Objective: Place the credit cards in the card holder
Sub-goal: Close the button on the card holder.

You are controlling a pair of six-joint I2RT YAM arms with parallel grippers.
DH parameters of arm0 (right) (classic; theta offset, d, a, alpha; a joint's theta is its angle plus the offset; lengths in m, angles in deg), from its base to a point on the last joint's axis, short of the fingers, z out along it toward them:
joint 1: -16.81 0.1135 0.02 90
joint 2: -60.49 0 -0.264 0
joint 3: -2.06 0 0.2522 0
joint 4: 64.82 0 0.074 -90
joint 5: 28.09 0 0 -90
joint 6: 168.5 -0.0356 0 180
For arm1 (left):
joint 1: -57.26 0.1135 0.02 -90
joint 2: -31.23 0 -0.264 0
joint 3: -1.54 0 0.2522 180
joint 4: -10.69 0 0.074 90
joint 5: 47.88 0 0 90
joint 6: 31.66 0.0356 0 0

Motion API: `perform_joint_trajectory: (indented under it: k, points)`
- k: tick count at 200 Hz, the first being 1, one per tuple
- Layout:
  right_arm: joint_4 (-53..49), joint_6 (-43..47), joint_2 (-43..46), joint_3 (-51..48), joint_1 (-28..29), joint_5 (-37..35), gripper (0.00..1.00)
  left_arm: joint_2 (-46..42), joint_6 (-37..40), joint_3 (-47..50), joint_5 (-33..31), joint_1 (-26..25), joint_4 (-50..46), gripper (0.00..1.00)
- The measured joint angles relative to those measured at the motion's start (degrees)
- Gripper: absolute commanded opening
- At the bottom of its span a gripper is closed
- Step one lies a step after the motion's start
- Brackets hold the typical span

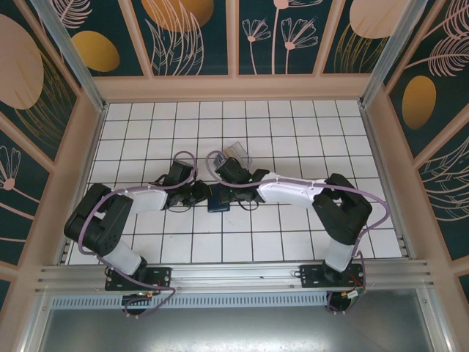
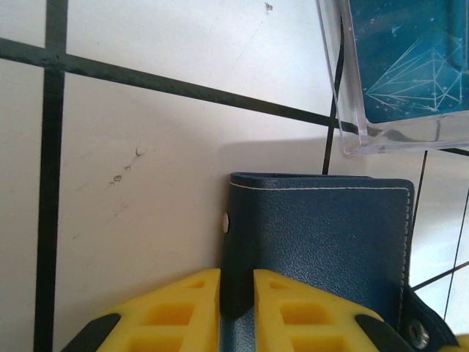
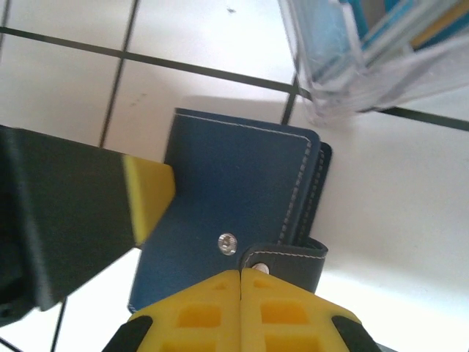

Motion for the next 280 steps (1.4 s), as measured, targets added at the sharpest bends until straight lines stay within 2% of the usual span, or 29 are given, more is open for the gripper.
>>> perform_joint_trajectory:
  k: [52, 280]
  points:
    - [-0.9, 1.5, -2.7, 3.3, 0.0, 2.0, 0.0, 0.0, -0.6, 0.0, 0.4, 0.0, 0.2, 0.19]
    - [-1.6, 1.7, -5.5, 3.3, -2.4, 8.0, 0.0, 0.7, -0.8, 0.4, 1.4, 0.0, 1.9, 0.19]
